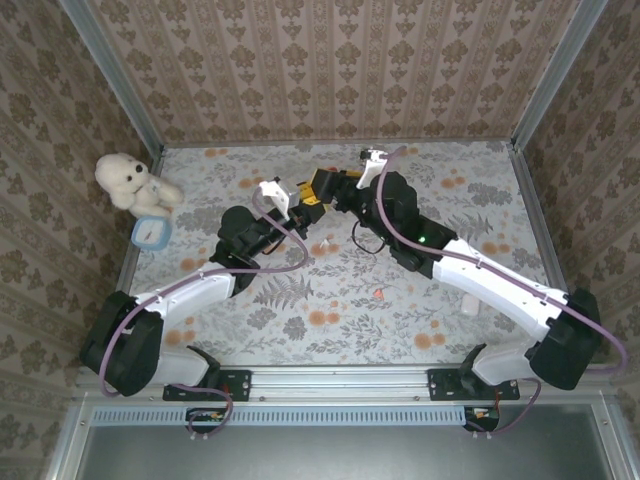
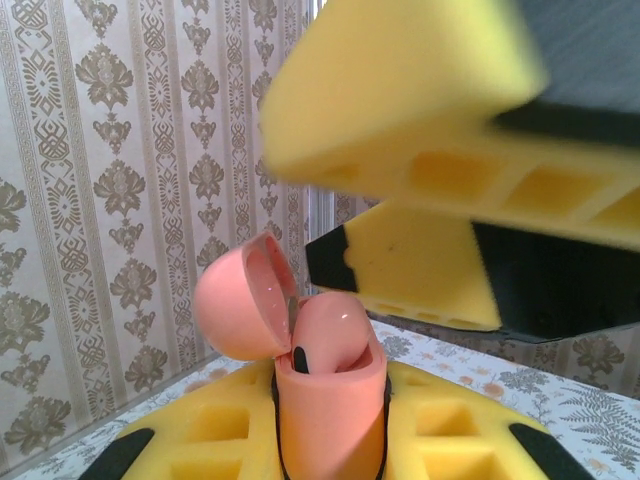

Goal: Insert the wireless bluetooth earbuds into the charging case

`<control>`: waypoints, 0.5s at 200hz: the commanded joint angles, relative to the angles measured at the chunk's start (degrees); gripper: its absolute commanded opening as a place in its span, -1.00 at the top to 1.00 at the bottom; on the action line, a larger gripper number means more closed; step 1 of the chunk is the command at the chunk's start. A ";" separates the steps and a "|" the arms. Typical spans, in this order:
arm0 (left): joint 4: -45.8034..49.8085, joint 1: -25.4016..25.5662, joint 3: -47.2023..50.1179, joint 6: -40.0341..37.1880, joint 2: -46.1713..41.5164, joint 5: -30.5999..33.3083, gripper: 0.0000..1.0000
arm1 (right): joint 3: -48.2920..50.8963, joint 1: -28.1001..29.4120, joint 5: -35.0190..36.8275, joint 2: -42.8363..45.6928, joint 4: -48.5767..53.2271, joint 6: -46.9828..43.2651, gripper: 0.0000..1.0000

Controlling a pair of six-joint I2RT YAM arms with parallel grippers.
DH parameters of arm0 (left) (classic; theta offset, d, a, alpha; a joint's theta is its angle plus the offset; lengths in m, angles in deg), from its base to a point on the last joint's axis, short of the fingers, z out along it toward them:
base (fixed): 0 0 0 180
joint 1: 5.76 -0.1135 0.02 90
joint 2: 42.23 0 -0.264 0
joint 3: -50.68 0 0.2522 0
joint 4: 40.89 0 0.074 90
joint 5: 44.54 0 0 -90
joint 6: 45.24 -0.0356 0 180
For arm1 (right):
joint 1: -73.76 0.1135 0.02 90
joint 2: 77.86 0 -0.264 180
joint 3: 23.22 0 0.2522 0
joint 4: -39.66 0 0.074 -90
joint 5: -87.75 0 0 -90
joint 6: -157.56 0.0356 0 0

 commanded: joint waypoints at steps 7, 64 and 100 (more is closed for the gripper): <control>-3.83 0.42 0.07 -0.83 -1.39 0.23 1.00 | 1.48 0.21 -1.53 7.25 3.52 3.99 -0.59; -3.34 0.25 1.15 -1.90 -2.72 0.59 1.00 | 10.78 -1.32 10.69 19.02 28.34 10.23 -0.60; -3.00 0.09 2.56 -2.39 -3.70 0.89 1.00 | 17.90 -3.80 12.76 14.81 42.92 20.12 -0.53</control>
